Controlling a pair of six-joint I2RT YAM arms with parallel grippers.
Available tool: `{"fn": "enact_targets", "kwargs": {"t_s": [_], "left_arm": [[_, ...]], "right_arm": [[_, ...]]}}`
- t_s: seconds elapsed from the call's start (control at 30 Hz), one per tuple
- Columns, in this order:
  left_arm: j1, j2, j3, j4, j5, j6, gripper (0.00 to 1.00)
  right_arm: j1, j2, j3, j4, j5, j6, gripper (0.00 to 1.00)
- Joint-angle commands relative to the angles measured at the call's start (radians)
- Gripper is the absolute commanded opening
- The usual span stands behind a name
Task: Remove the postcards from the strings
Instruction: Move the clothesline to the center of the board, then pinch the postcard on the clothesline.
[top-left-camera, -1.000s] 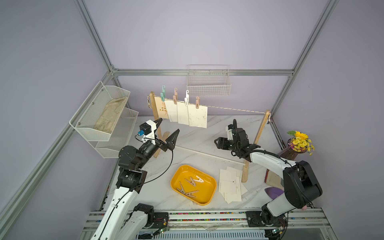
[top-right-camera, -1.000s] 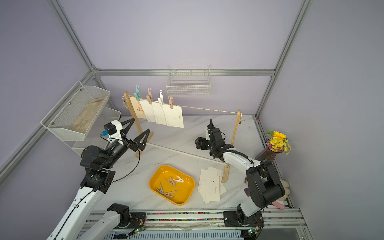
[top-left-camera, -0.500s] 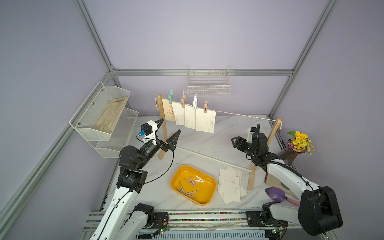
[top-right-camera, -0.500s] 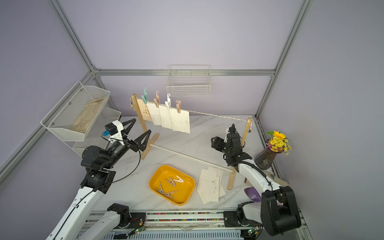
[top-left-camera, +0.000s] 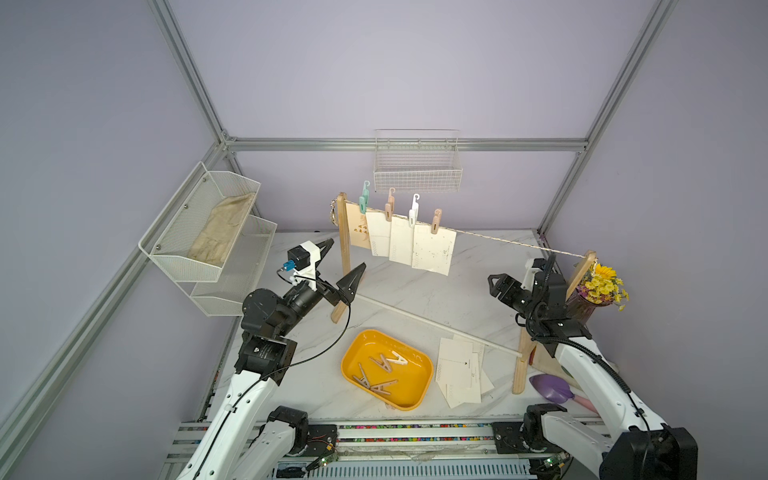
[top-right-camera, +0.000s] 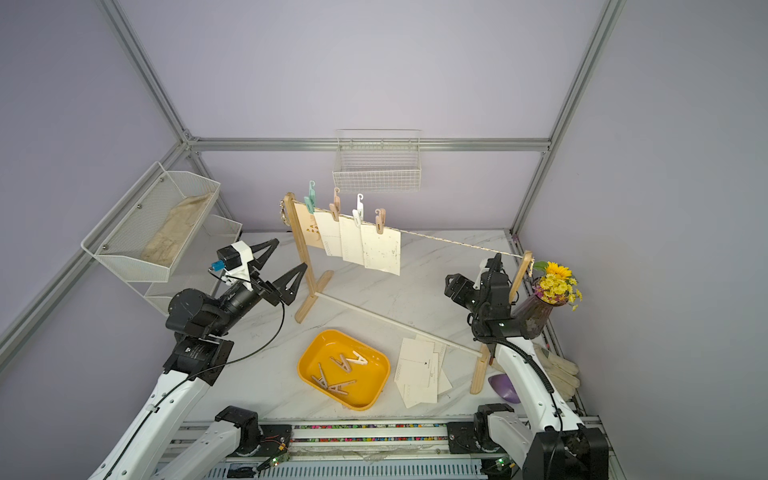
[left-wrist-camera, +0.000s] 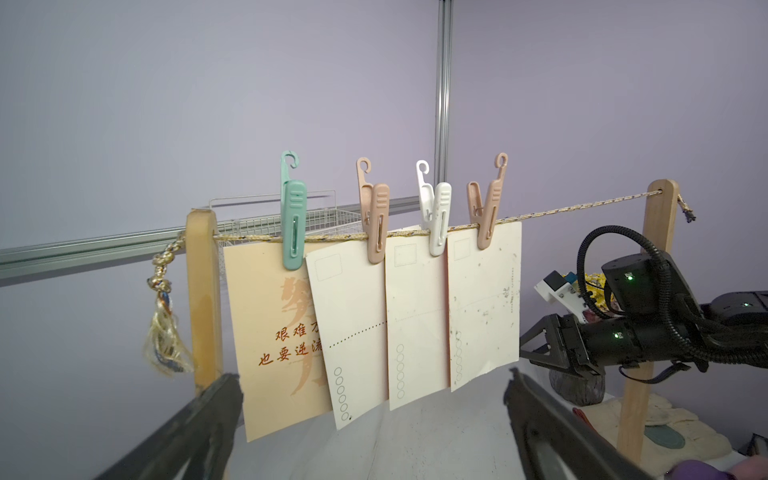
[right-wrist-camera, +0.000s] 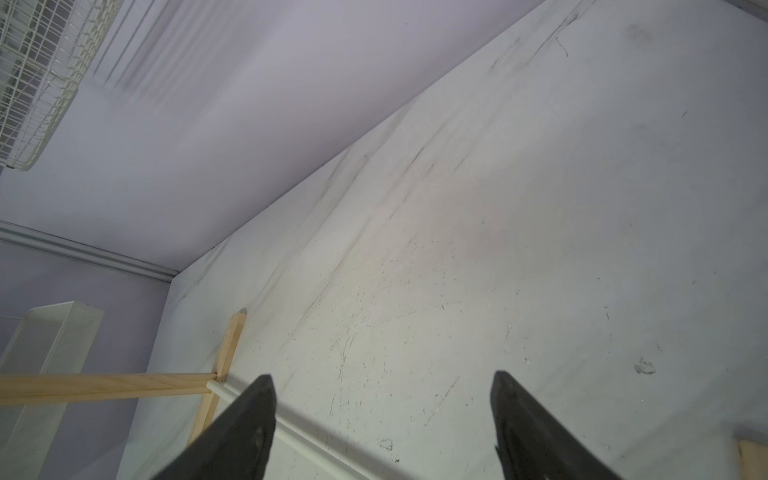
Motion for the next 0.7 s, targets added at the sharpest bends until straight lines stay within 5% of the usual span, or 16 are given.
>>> {"fn": "enact_targets", "kwargs": {"t_s": [0.0,0.17,0.37,0.67], "left_arm": [[-0.009,0.014,0.029,0.021,0.089,0.000,1.00],[-0.028,0.056,0.059,0.043,0.210,0.004,1.00],[-0.066,0.125,0.112,0.046,0.349,0.010,0.92],[-0.116,0.238,0.219,-0.017,0.430,0.034,0.85]], "right_arm": [[-0.006,0.008,0.017,-0.003,-0.175,-0.097,0.83],[0.020,0.069,0.033,0.061,-0.624,-0.161,0.80],[0.264,0.106,0.090,-0.110,-0.689,-0.355,0.80],[0.414,0.048,0.148,-0.181,-0.889,-0.421,0.77]]}}
